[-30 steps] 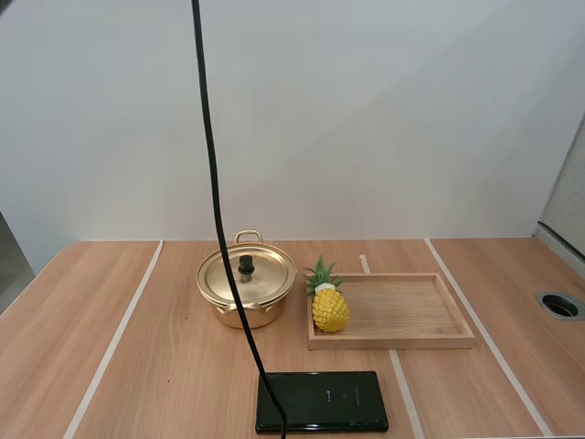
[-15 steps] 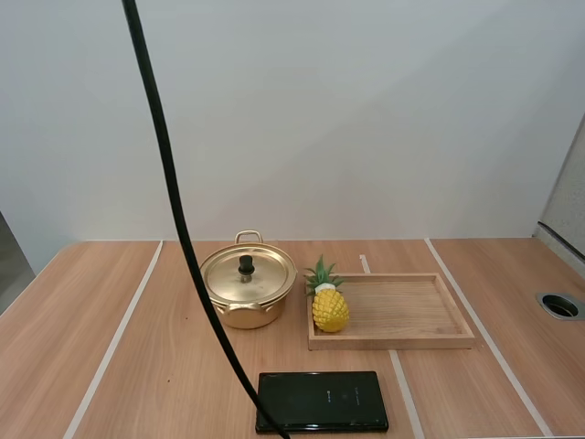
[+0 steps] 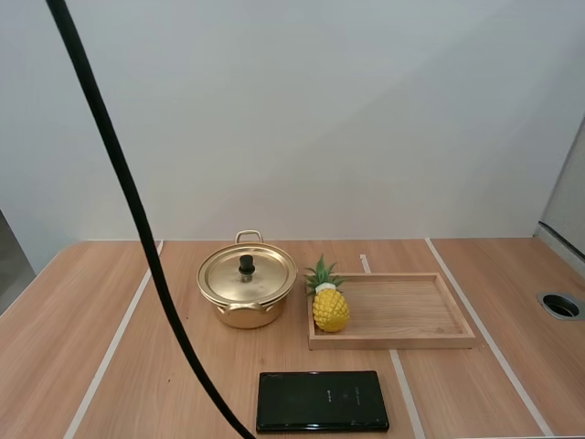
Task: Open the pot, put the grape inside, and close it
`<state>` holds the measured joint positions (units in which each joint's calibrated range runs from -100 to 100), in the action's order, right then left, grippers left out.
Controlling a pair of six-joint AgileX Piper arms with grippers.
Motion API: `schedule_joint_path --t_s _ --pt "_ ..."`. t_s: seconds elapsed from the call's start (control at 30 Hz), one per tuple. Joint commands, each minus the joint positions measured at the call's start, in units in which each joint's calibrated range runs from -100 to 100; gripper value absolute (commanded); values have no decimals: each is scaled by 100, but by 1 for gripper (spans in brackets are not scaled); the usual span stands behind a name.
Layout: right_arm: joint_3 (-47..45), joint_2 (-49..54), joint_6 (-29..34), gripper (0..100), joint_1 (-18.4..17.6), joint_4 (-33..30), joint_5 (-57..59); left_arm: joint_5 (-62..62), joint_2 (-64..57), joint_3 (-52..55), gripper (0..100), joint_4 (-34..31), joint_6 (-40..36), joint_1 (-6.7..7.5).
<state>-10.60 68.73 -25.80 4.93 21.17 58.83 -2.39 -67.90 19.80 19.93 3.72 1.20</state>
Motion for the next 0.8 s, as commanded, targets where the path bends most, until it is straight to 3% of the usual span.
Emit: schedule_joint_path --t_s 0.0,0.17,0.77 --pt "-622 468 -253 0 18 261 -466 156 -180 118 0 -2 -104 0" --pt "-1294 1207 -253 0 9 489 -466 156 -710 261 0 122 -104 0" --pt "-1339 3127 -219 0 -475 201 -256 -562 -2796 1398 0 122 -104 0"
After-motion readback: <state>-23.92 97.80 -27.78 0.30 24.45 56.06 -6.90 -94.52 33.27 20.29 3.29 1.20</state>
